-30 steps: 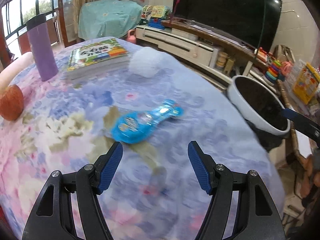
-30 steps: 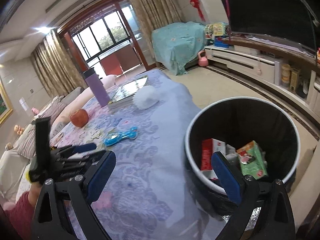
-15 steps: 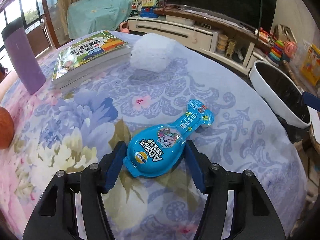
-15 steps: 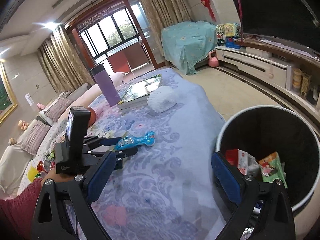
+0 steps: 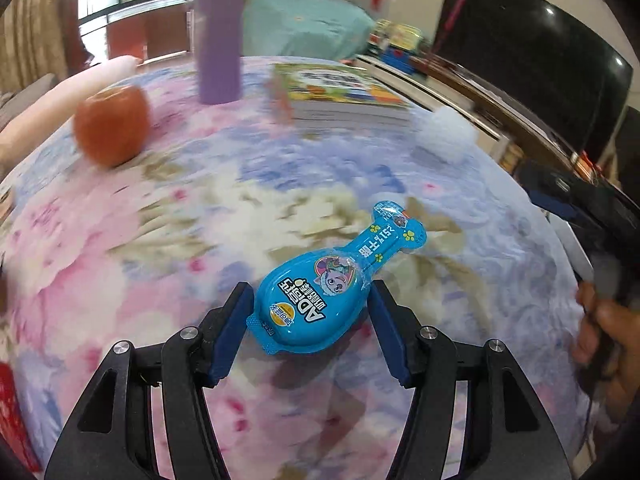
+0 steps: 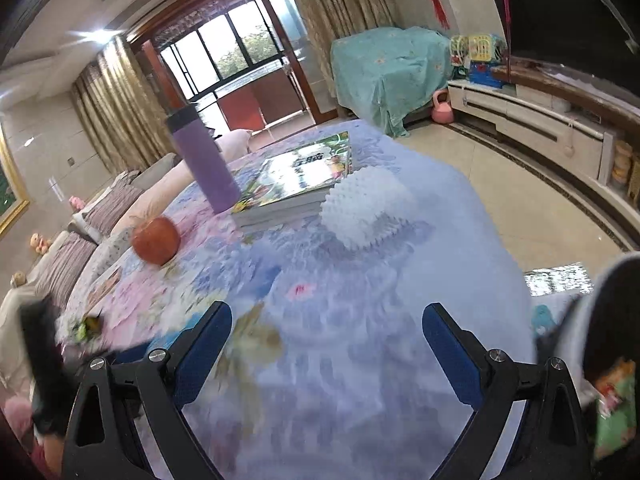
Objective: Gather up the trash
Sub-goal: 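Grasp the blue AD milk bottle with the left tool while the right tool grasps the white foam net, then carry the blue bottle and white foam net over the trash bin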
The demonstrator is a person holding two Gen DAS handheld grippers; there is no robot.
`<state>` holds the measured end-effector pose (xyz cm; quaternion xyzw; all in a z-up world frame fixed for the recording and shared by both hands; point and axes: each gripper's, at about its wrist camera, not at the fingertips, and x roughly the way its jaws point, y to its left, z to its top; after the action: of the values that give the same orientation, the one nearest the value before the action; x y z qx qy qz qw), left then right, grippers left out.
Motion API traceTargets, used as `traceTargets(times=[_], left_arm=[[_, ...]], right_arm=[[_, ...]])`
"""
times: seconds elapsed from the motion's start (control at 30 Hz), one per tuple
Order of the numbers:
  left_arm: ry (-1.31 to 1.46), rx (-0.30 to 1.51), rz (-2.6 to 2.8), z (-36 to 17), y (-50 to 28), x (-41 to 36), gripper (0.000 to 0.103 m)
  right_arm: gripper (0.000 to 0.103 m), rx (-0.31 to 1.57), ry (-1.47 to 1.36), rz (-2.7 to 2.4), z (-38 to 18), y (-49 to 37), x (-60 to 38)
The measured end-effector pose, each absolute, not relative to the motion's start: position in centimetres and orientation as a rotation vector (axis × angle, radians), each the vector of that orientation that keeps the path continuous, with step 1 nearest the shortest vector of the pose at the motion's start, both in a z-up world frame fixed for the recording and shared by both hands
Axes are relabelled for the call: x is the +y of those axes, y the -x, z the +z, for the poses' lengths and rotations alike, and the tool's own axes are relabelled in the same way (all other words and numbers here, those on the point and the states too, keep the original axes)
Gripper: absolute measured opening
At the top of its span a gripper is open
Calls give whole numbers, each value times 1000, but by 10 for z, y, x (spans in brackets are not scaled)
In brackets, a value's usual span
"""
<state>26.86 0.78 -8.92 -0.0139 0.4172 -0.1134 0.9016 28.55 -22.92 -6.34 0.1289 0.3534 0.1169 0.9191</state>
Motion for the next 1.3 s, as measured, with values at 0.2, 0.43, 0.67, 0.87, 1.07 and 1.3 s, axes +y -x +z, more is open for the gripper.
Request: traceTargets(times=[0.2, 0.43, 0.67, 0.87, 1.07, 1.3], left_arm=[[75, 871, -229, -100, -267, 15, 60], [92, 871, -261, -99, -268, 17, 65], [78, 872, -268, -99, -267, 14, 69], [71, 868, -263, -100, -268, 13, 67], [54, 859, -260, -99, -265, 11, 59], [88, 869, -269, -95, -245, 5, 58]], right_arm=[[97, 729, -323, 139, -80, -334, -240], [88, 740, -387, 106, -90, -372, -248], [20, 758, -371, 162, -89, -369, -242], [15, 751, -374, 228, -87, -331, -235], [15, 760, -351, 315, -82, -271, -226], [15, 773, -305, 380, -74, -214, -222]])
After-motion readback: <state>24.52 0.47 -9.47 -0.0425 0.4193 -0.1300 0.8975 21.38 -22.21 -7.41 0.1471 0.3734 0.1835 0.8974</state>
